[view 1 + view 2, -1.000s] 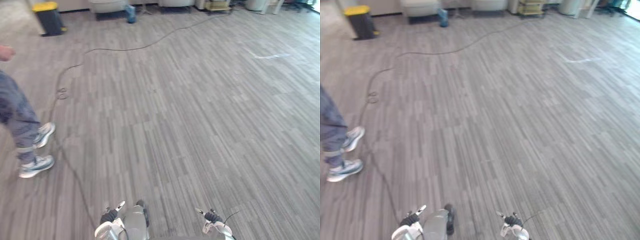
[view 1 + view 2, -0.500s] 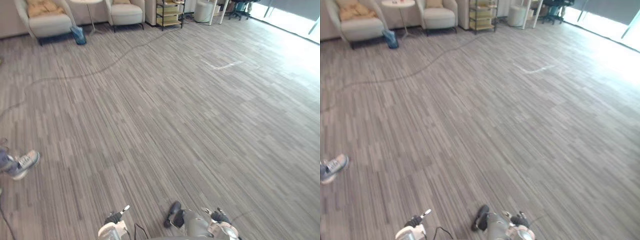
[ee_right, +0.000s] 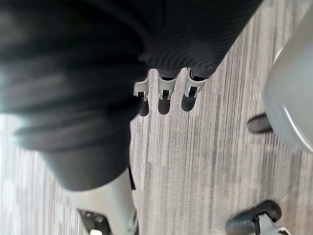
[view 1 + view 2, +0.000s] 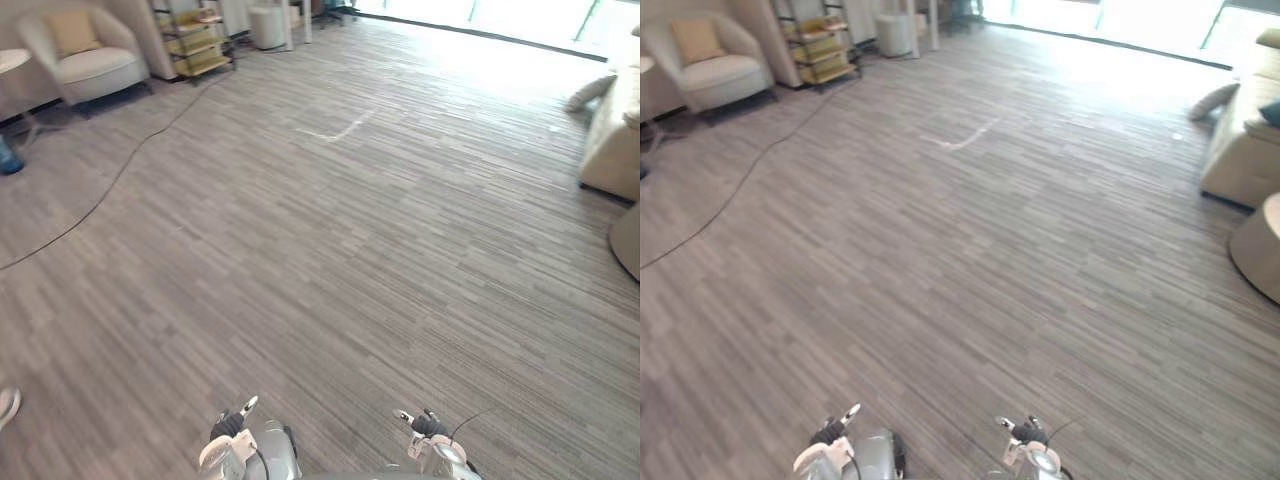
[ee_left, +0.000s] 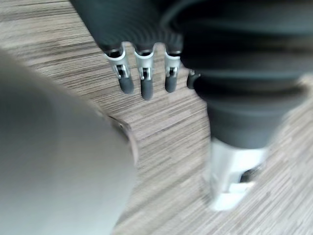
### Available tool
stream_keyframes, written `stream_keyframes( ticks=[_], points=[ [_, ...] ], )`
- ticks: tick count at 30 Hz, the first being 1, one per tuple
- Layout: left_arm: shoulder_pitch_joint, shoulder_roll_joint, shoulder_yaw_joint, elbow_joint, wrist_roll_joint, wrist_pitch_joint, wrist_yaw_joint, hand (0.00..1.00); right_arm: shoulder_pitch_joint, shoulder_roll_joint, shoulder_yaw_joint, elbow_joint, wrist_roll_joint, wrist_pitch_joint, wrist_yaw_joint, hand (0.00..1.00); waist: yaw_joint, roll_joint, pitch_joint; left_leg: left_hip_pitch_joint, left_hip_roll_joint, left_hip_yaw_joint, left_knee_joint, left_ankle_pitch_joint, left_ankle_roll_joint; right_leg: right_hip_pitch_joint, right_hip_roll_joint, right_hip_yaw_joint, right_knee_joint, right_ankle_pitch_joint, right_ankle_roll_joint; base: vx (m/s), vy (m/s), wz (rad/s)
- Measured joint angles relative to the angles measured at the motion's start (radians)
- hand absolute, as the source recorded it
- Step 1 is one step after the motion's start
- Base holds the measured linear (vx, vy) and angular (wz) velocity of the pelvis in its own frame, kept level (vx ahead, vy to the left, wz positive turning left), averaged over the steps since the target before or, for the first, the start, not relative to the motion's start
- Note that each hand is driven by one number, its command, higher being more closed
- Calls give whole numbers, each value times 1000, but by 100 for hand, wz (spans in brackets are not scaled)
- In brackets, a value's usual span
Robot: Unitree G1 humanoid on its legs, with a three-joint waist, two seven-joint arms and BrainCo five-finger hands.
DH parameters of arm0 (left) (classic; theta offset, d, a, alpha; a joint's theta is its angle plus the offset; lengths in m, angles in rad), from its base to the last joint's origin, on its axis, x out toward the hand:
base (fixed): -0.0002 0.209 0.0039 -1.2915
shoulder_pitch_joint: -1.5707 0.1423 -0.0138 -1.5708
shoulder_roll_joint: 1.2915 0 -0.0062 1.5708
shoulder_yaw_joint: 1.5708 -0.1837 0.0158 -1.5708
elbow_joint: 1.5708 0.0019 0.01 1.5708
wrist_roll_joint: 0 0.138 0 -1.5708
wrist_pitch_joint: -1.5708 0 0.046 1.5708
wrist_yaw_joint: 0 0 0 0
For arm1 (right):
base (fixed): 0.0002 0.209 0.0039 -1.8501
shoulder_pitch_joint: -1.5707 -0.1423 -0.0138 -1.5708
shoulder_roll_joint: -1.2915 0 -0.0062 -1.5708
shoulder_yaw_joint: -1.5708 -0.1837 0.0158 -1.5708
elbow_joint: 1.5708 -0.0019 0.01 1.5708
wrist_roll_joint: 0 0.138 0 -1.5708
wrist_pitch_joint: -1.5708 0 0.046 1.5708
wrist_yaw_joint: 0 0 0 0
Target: Pick up cushions and gather them together orderly.
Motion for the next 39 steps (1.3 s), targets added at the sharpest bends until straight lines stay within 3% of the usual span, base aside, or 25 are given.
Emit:
stream_keyframes(
  ticks=[1, 2, 3, 4, 6, 10, 14, 15, 16, 17, 18, 19, 20, 21, 24, 25, 27, 30, 31, 32, 34, 36, 37, 38, 39],
  points=[
    [-15, 18, 2, 31, 0, 1, 2, 0, 18, 0, 0, 0, -1, -1, -1, 0, 4, -27, -12, 25, -18, 50, 10, -37, 18, -59, -39, 21, 140, 5, 26, 658, 301, -66],
    [-19, 22, 2, 40, 0, 3, 3, 0, 17, 0, -1, 1, -2, -2, -2, 0, 9, -28, -8, 40, -19, 64, 15, -48, 26, -86, -48, 28, 209, 13, 40, 592, 293, -80],
    [-31, 32, -6, 60, -2, 6, 5, 0, 13, -4, 1, -4, -2, -2, 1, 0, 6, -29, 17, 127, -33, 105, 1, -88, 43, -203, -84, 39, 518, 109, 126, 623, 322, -64],
    [-43, 43, -27, 72, -2, 10, 9, 0, -1, -11, 0, -14, -2, -8, 1, 0, -10, -17, 42, 219, -51, 111, -24, -119, 48, -277, -114, 15, 725, 165, 140, 509, 258, -49],
    [-42, 44, -48, 85, -1, 21, 9, 0, 0, -14, 0, -39, -3, -13, 3, 0, -35, -4, 48, 312, -50, 113, -57, -139, 56, -316, -131, -48, 817, 161, 126, 449, 163, 0],
    [-75, 36, -84, 95, 10, 23, 6, 0, -10, -13, -12, -63, -4, -22, 13, 0, -41, 2, 50, 527, -55, 158, -254, -150, 39, -498, -161, -270, 587, 132, 60, 494, 76, -6],
    [-76, 33, -105, 104, 53, 23, -1, 0, -9, -20, -31, -66, -4, -22, 9, 0, -63, 0, 55, 639, -75, 150, -313, -167, 49, -498, -140, -320, 188, 255, 33, 520, -95, 18],
    [-75, 23, -106, 104, 59, 22, -4, 0, -6, -33, -31, -73, -3, -20, 10, 0, -75, 8, 63, 695, -82, 126, -327, -199, 59, -486, -141, -306, 197, 336, -37, 746, -199, 16],
    [-60, -8, -106, 110, 67, 24, -12, 0, -14, -56, -30, -76, -12, -20, 11, 0, -75, 51, 59, 727, -63, 109, -300, -200, 50, -495, -127, -310, 306, 237, -53, 735, -215, 5],
    [-56, -14, -106, 109, 68, 23, -13, 0, -15, -58, -31, -76, -13, -20, 11, 0, -77, 63, 58, 720, -51, 103, -264, -198, 45, -494, -124, -310, 327, 212, -59, 558, -209, -21],
    [-57, -24, -108, 107, 70, 24, -16, 0, -16, -70, -40, -80, -13, -20, 13, 0, -85, 89, 50, 650, -10, 67, -79, -191, 31, -484, -107, -308, 357, 155, -60, 543, -240, -27],
    [-58, -26, -108, 106, 71, 28, -18, 0, -16, -78, -47, -81, -13, -20, 13, 0, -89, 112, 49, 543, 42, 6, 170, -125, -51, -454, -75, -308, 343, 126, -73, 547, -225, -29],
    [-57, -28, -108, 105, 71, 28, -18, 0, -16, -79, -51, -81, -13, -20, 12, 0, -90, 121, 50, 506, 55, -21, 247, -88, -84, -438, -63, -309, 335, 124, -80, 682, -196, -40],
    [-52, -31, -99, 88, 63, 27, -19, 0, -21, -81, -45, -77, -11, -21, 9, 0, -89, 139, 61, 378, 99, -70, 528, -39, -159, -352, -4, -292, 277, 96, -91, 575, -136, -36],
    [-53, -17, -80, 47, 56, 23, -15, 0, -33, -67, 0, -54, -8, -13, 6, 0, -83, 100, 91, 238, 129, -25, 673, -96, -87, -200, 31, -271, 167, 89, -99, 455, -90, -28],
    [-48, -1, -78, 24, 50, 18, -15, 0, -40, -49, 20, -33, -1, -10, 4, 0, -71, 68, 94, 150, 124, 22, 627, -128, -47, -130, 36, -250, 98, 87, -98, 607, -60, -76],
    [-44, 7, -72, 19, 44, 18, -11, 0, -43, -29, 44, -30, 0, -5, 0, 0, -44, 59, 96, 31, 104, 41, 403, -145, -23, -44, 49, -182, 13, 88, -72, 573, 34, -97],
    [-34, -7, -64, 9, 25, 6, -7, 0, -44, -17, 41, -19, -2, 0, -2, 0, -30, 68, 93, -25, 69, 24, 43, -88, -34, 28, 45, -114, -33, 46, -32, 403, 148, -67],
    [-30, -8, -56, 1, 19, 4, -8, 0, -45, -13, 49, -19, -2, 0, -3, 0, -25, 63, 91, -39, 60, 18, -11, -3, -29, 55, 35, -84, -38, 19, -12, 733, 354, -99],
    [-23, 5, -37, -8, 13, 3, -10, 0, -45, -3, 66, -10, -3, 3, 0, 0, -13, 25, 61, -40, 24, 28, 28, 44, 18, 72, -10, -35, -56, -8, 9, 675, 327, -81],
    [-27, 21, -29, -5, 15, 4, -9, 0, -35, -3, 67, -4, -4, -1, 0, 0, -13, -16, 34, -58, 5, 60, 84, -18, 39, 62, -52, -16, -37, -5, 33, 741, 313, -52],
    [-42, 42, -38, 20, 12, 6, -5, 0, -36, -2, 64, 2, -6, 0, -3, 0, 0, -44, 36, 2, -24, 113, 102, -69, 74, -25, -107, 6, 207, 45, 100, 696, 319, -45],
    [-51, 52, -60, 45, 12, 11, -4, 0, -29, -9, 68, 1, -20, -1, -1, 0, -7, -38, 43, 80, -46, 117, 71, -97, 89, -134, -132, 12, 471, 173, 124, 472, 228, -27],
    [-53, 53, -70, 53, 12, 14, -3, 0, -25, -12, 69, 1, -32, -2, 0, 0, -13, -27, 51, 131, -51, 117, 47, -117, 88, -180, -142, 13, 596, 235, 132, 569, 229, -9],
    [-52, 56, -93, 64, 15, 21, 1, 0, -19, -13, 84, -24, -39, -5, 3, 0, -29, -14, 65, 231, -64, 119, 7, -142, 93, -249, -156, 4, 780, 219, 128, 657, 165, 6]
  ],
)
